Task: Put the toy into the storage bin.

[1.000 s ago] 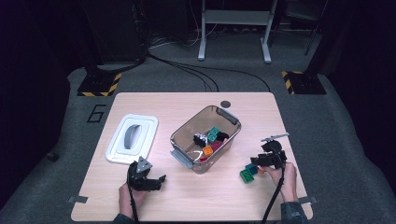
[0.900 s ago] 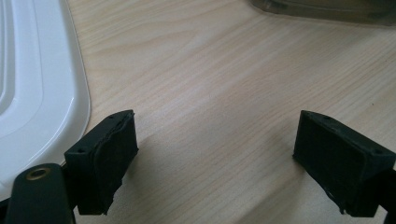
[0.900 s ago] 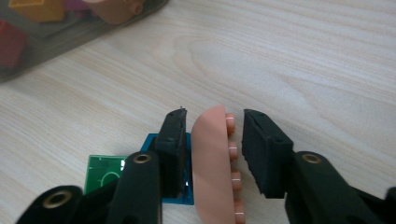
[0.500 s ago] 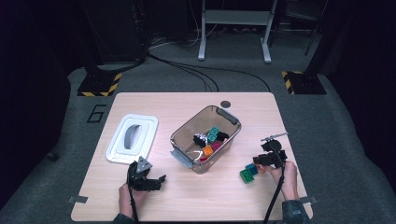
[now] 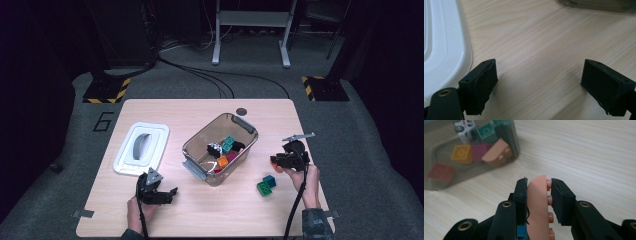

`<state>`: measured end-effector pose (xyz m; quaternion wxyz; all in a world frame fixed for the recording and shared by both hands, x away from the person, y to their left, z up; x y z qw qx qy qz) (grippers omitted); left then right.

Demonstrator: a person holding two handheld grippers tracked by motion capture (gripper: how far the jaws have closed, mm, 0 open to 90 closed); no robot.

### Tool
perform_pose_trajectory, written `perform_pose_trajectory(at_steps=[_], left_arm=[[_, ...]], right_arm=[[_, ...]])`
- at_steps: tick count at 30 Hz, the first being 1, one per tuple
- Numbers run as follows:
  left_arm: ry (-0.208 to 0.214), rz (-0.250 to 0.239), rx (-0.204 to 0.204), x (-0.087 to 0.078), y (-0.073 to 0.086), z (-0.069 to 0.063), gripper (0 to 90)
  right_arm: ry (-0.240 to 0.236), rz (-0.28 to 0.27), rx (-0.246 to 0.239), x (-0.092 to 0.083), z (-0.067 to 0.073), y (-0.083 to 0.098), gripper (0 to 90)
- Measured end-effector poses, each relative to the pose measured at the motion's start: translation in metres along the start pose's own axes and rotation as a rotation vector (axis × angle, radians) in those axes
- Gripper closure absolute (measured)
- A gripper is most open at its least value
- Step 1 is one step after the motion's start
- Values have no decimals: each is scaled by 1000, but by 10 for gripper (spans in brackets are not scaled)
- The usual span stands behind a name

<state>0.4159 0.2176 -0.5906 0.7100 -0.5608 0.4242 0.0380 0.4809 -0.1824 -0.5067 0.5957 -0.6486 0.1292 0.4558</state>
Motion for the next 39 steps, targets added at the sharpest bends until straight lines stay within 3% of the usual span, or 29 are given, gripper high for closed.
perform_pose_trajectory(at_steps=[16, 17, 18, 23, 24, 25, 27, 39], left_arm=[[2, 2, 1, 0, 0, 0, 132], [2, 2, 4, 0, 0, 0, 132], [1, 1, -1, 0, 0, 0, 132], [2, 1, 0, 0, 0, 0, 132], [1, 1, -1, 0, 0, 0, 132], [1, 1, -1, 0, 0, 0, 132], [1, 1, -1, 0, 0, 0, 132], [2, 2, -4, 0, 0, 0, 133]], right_arm=[[-7, -53, -33, -7, 5, -27, 671], [-8, -55, -18, -7, 7, -28, 672], [-6, -54, -37, -8, 6, -29, 672], [-3, -65, -34, -11, 8, -36, 671], [-7, -67, -57, -12, 9, -38, 672], [-5, -64, -39, -13, 11, -40, 672], [-2, -66, -61, -14, 11, -43, 672], [4, -106, -88, -28, 21, -66, 671]])
Point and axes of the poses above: each handheld gripper's, and its own axes: x roughly forward along the jaws, y roughly out of its underside, z roughly to its left, the point moved 9 cm from there along x, roughly forward along the jaws, and after that the axes turned 2 degrees about -z, right-handed, at the moved point
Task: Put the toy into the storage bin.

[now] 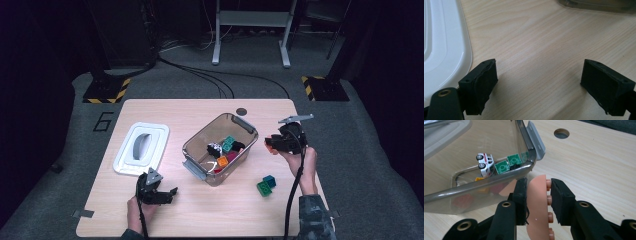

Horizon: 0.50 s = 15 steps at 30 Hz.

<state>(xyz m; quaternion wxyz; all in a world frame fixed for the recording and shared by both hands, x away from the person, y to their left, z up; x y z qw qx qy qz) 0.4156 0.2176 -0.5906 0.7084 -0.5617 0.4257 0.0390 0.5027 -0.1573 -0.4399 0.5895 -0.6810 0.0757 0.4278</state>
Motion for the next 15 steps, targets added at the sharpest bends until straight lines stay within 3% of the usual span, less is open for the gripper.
perform_pose_trajectory(at_steps=[3, 8, 9, 12, 15], left_arm=[[1, -2, 1, 0, 0, 0, 133], [-1, 1, 3, 0, 0, 0, 133], [-1, 0, 3, 0, 0, 0, 133], [1, -1, 4, 0, 0, 0, 133], [-1, -1, 3, 0, 0, 0, 133]], right_arm=[[2, -14, -17, -3, 2, -8, 671], [6, -24, -7, -7, 8, -17, 672], [7, -29, -31, -7, 7, -19, 672], [5, -36, -21, -9, 13, -26, 672], [-1, -46, -42, -9, 18, -32, 672]])
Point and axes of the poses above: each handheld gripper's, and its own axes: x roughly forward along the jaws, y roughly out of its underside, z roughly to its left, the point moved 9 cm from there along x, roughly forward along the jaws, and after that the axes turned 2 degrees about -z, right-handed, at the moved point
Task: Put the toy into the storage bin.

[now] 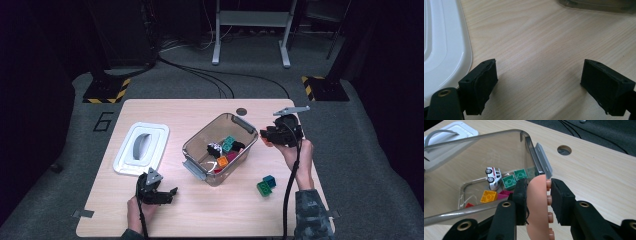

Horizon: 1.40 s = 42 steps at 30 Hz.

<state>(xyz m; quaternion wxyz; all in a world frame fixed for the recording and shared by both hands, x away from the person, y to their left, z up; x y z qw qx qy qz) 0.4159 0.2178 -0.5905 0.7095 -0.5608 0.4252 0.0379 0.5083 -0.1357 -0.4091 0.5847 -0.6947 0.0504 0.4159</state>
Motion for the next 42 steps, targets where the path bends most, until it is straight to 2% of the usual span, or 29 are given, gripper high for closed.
perform_pose_trajectory(at_steps=[11, 16, 18, 19, 22, 26, 28, 30, 37, 42], left_arm=[[2, 1, -4, 0, 0, 0, 134], [2, 1, -4, 0, 0, 0, 134], [2, 1, -4, 0, 0, 0, 133], [2, 1, -4, 0, 0, 0, 134], [2, 1, -4, 0, 0, 0, 134], [2, 1, -4, 0, 0, 0, 133], [2, 1, -3, 0, 0, 0, 134], [2, 1, -4, 0, 0, 0, 134], [2, 1, -4, 0, 0, 0, 134], [2, 2, -3, 0, 0, 0, 134]], right_arm=[[-19, -3, -36, 8, 21, -16, 671], [-39, -8, -61, 11, 29, -22, 672], [-55, -10, -57, 14, 38, -25, 671], [-61, -9, -77, 15, 39, -26, 671], [-79, -13, -81, 20, 48, -29, 671], [-106, -13, -104, 27, 58, -30, 671], [-118, -5, -98, 31, 65, -29, 671], [-129, 2, -117, 36, 71, -27, 671], [-177, 43, -153, 55, 92, -18, 669], [-195, 76, -168, 63, 101, -10, 668]])
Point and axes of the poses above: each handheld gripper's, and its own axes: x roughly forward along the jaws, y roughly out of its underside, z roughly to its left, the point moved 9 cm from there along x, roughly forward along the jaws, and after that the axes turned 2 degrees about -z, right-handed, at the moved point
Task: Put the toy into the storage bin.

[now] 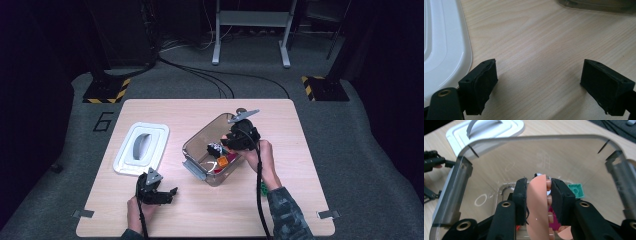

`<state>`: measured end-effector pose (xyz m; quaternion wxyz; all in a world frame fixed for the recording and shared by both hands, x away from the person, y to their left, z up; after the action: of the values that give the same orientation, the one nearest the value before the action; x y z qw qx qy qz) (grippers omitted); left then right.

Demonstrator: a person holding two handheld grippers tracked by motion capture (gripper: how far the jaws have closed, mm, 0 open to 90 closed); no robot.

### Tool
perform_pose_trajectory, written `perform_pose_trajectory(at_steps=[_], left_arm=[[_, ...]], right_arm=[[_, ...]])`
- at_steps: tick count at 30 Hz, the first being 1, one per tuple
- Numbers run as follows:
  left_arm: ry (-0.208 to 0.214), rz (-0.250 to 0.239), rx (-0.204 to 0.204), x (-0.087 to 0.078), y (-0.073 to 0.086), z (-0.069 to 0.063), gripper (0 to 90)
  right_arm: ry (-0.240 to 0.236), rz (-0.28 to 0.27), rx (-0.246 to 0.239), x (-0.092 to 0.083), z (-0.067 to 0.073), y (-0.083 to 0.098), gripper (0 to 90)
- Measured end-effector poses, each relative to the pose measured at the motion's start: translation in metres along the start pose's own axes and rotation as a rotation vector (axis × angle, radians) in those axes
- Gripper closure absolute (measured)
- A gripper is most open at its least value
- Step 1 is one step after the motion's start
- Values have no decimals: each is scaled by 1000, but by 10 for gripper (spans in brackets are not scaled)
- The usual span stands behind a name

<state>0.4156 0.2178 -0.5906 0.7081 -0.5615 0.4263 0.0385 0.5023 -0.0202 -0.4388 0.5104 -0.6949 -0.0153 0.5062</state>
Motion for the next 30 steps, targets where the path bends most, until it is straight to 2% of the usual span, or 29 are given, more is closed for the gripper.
perform_pose_trajectory(at_steps=[14, 19, 22, 25, 30], left_arm=[[0, 0, 0, 0, 0, 0, 135], [0, 0, -1, 0, 0, 0, 135], [0, 0, -1, 0, 0, 0, 136], [0, 0, -1, 0, 0, 0, 136], [0, -2, -1, 0, 0, 0, 136]], right_arm=[[-37, 51, 9, 10, 5, 20, 635], [-23, 35, 23, 3, 3, 21, 471], [-9, 4, 39, -7, 0, 21, 338], [7, -25, 56, -18, -5, 21, 246], [27, -58, 90, -40, -14, 28, 185]])
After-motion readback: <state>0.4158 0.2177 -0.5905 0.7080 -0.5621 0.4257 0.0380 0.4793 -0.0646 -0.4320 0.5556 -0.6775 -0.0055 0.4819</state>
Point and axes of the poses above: each handheld gripper's, and its own axes: x roughly forward along the jaws, y roughly out of its underside, z roughly to its left, the point moved 9 cm from there along x, roughly forward along the jaws, and after that the axes turned 2 degrees about -z, right-handed, at the moved point
